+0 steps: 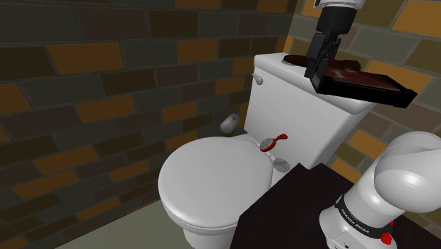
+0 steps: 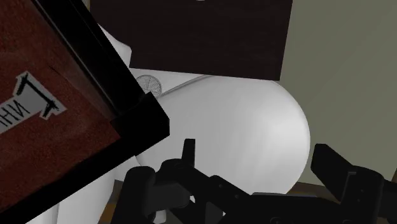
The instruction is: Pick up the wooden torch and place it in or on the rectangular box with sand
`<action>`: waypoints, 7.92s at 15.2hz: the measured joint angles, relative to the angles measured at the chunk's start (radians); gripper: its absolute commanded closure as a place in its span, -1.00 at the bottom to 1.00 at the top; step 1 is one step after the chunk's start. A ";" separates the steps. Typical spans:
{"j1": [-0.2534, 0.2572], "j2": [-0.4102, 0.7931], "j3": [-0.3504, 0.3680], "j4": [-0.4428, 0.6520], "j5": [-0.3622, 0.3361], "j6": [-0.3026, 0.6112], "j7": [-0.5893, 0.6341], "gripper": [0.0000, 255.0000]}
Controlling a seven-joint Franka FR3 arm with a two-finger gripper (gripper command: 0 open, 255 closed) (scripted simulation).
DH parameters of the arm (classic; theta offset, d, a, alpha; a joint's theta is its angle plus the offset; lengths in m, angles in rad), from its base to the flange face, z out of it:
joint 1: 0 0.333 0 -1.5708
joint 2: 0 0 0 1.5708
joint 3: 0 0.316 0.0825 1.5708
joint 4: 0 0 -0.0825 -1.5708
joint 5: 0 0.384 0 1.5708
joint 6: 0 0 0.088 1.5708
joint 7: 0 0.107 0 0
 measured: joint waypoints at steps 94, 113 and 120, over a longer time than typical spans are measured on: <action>-0.079 0.004 -0.195 0.148 -0.461 -0.090 -0.615 1.00; -0.085 -0.045 -0.210 0.003 -0.474 0.005 -0.587 -1.00; -0.075 0.004 -0.181 0.138 -0.450 -0.084 -0.596 -1.00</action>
